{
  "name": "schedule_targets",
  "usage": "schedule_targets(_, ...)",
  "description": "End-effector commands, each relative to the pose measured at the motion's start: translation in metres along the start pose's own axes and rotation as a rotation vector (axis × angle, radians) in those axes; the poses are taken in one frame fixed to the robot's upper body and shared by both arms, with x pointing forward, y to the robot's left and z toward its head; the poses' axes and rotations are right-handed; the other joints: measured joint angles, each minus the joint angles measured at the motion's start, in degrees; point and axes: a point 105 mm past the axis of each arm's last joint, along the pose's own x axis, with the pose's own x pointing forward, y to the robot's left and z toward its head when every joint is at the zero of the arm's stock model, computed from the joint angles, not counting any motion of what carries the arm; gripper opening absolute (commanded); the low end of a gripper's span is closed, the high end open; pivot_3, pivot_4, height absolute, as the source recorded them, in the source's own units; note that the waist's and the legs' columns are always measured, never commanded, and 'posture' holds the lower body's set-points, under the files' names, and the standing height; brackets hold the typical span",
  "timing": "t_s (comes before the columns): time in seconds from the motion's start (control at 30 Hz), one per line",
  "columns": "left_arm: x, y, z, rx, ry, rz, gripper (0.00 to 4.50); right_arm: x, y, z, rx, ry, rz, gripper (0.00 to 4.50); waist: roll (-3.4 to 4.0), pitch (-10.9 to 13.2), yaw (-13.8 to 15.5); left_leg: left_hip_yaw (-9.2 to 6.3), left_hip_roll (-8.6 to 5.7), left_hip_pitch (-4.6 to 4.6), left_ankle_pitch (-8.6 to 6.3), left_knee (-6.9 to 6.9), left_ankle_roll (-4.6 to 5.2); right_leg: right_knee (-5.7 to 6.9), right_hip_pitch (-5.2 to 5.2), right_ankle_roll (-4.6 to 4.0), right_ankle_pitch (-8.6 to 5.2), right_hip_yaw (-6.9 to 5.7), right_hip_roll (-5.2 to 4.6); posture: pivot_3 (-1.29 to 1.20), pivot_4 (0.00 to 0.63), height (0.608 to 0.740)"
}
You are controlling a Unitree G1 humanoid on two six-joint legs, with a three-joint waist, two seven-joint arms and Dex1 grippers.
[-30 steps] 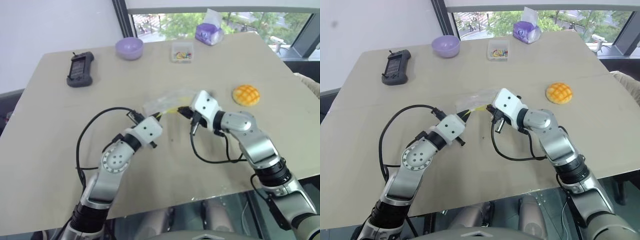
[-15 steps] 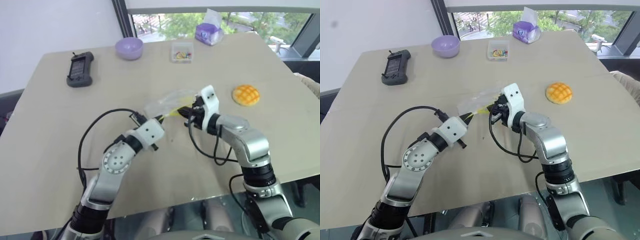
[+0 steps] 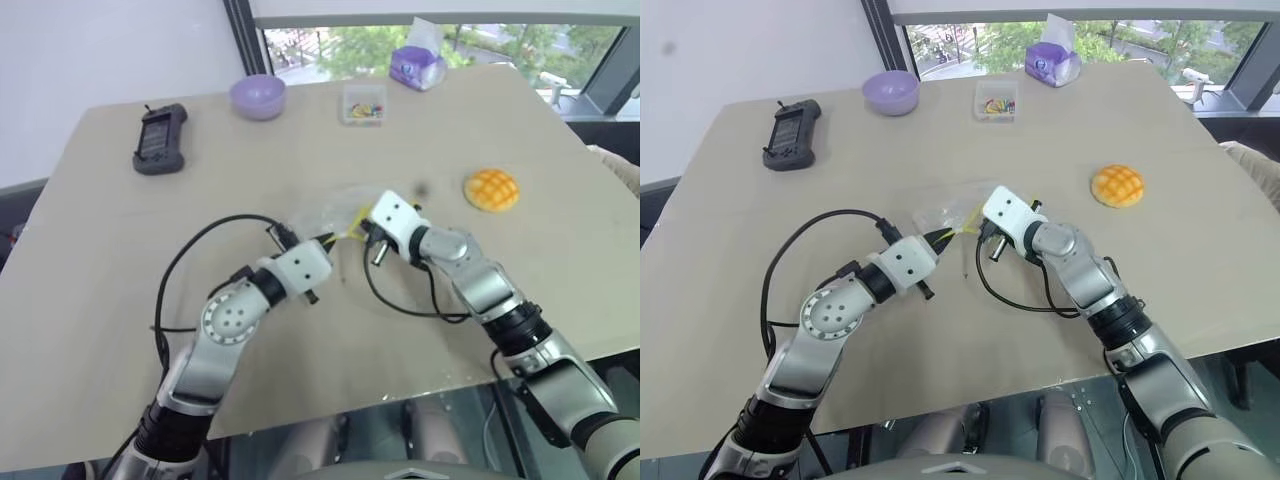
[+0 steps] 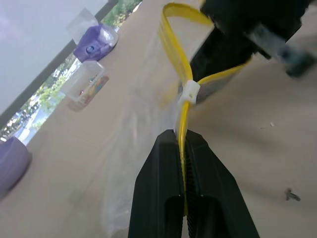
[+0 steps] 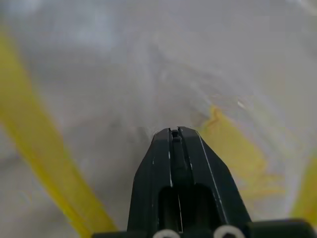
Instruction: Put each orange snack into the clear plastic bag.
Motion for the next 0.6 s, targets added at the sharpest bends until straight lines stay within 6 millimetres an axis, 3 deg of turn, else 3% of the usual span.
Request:
schedule_targets(0.03,-0.001,0.008,0.006,0.017,-0.037,0.016,0.0,0.003,-0.011,0.01,-0.32,-0.057,-0.033,0.06,0.0,0.0,-0.14,0.02,0.0,0.0,0.0,0.0,0.0,0.0,-0.01,0.0,0.0,0.01,-0.01,0.0,0.15,0.736)
schedule_targets(0.13,0.0,0.011,0.007,0.029,-0.043,0.018,0.0,0.004,-0.017,0.007,-0.39,-0.062,-0.038,0.06,-0.01,0.0,-0.14,-0.01,0.0,0.0,0.0,0.0,0.0,-0.01,0.0,0.0,0.0,0.0,0.0,0.0,0.15,0.736)
schedule_targets(0.23,0.0,0.013,0.006,0.03,-0.039,0.024,0.0,0.002,-0.028,0.019,-0.354,-0.116,-0.098,0.06,-0.01,0.01,-0.21,-0.02,0.02,0.0,0.0,-0.01,-0.01,-0.02,0.0,0.0,0.0,0.0,0.04,0.0,0.15,0.736)
schedule_targets(0.37,-0.001,0.012,0.002,0.026,-0.029,0.031,0.0,-0.004,-0.038,0.029,-0.355,-0.157,-0.14,1.58,-0.01,0.01,-0.43,-0.03,0.02,0.0,0.0,-0.01,0.0,-0.03,0.01,0.0,0.0,0.01,0.04,0.0,0.15,0.736)
schedule_targets(0.57,0.0,0.008,-0.001,0.019,-0.021,0.029,0.0,-0.007,-0.037,0.032,-0.352,-0.182,-0.131,4.38,-0.01,0.01,-0.75,-0.04,0.02,0.0,0.0,0.0,0.0,-0.02,0.01,0.0,0.0,0.0,0.05,0.0,0.15,0.736)
schedule_targets(0.6,0.0,0.008,-0.001,0.02,-0.022,0.029,0.0,-0.007,-0.037,0.033,-0.355,-0.183,-0.131,4.45,-0.01,0.01,-0.81,-0.04,0.02,0.0,0.0,0.0,-0.01,-0.02,0.01,0.0,0.0,0.01,0.05,0.0,0.15,0.736)
